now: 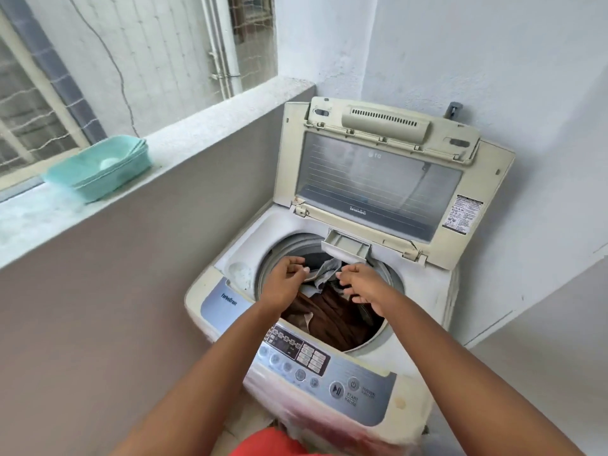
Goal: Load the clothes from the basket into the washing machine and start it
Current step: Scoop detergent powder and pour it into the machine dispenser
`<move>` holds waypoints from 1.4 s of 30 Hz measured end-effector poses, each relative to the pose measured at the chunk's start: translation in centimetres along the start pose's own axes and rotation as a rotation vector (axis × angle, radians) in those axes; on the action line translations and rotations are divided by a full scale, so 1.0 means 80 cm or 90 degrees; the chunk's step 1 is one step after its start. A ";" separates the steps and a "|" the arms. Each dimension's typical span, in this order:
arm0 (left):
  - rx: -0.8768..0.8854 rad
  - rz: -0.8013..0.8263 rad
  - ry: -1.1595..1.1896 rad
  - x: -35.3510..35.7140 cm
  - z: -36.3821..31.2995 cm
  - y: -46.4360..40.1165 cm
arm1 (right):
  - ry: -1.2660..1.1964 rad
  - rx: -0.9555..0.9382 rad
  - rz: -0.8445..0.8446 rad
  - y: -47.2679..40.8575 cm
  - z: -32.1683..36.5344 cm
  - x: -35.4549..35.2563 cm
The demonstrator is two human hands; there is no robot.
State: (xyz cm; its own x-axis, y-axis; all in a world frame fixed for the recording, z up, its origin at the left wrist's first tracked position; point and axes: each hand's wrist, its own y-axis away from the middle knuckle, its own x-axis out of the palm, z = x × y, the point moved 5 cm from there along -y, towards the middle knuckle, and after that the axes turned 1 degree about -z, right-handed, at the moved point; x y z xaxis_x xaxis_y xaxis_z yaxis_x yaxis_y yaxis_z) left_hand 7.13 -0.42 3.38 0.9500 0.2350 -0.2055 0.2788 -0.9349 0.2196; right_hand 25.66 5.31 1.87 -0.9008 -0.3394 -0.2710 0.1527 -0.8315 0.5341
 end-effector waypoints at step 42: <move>0.206 -0.415 -0.309 -0.454 -0.126 -0.029 | 0.537 -0.741 -0.020 0.000 0.433 0.347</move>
State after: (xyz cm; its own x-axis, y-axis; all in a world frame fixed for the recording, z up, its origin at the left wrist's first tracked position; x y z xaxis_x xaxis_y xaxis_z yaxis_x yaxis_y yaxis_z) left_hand -26.59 -4.09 19.93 0.4303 0.6787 -0.5951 0.6222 -0.7007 -0.3492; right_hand -13.41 11.09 22.10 -0.4668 -0.1265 -0.8753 0.7487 -0.5832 -0.3151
